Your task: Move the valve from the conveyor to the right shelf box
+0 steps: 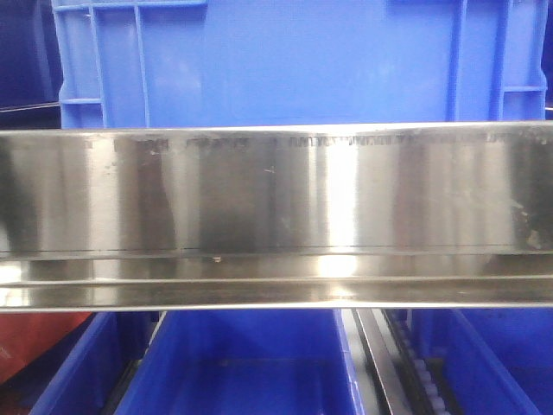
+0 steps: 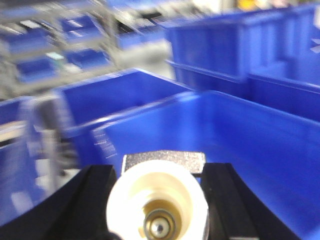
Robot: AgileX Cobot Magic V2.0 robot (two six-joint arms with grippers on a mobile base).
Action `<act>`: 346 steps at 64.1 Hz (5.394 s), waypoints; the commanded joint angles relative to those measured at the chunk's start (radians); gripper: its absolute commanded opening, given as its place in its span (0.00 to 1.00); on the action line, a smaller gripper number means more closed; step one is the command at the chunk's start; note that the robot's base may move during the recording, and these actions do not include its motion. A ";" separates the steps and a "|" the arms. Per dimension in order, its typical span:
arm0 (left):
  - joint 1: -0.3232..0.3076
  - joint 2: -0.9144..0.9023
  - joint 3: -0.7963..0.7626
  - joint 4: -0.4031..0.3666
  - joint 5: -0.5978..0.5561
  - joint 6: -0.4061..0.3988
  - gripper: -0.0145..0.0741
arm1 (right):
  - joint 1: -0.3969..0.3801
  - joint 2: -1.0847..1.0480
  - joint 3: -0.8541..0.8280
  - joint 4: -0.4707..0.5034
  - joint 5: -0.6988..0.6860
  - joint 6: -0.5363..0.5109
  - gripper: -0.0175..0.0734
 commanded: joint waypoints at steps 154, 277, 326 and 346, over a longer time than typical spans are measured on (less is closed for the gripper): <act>-0.078 -0.412 0.540 0.000 -0.216 -0.031 0.04 | 0.139 -0.434 0.647 -0.004 -0.142 -0.015 0.02; 0.342 -1.079 1.363 -0.030 -0.559 -0.109 0.04 | 0.139 -0.764 1.012 -0.004 -0.191 -0.015 0.01; 0.401 -1.093 1.402 -0.030 -0.590 -0.111 0.04 | 0.139 -0.764 1.012 -0.004 -0.193 -0.015 0.01; 0.401 -1.093 1.402 -0.030 -0.590 -0.111 0.04 | 0.139 -0.764 1.012 -0.004 -0.193 -0.015 0.01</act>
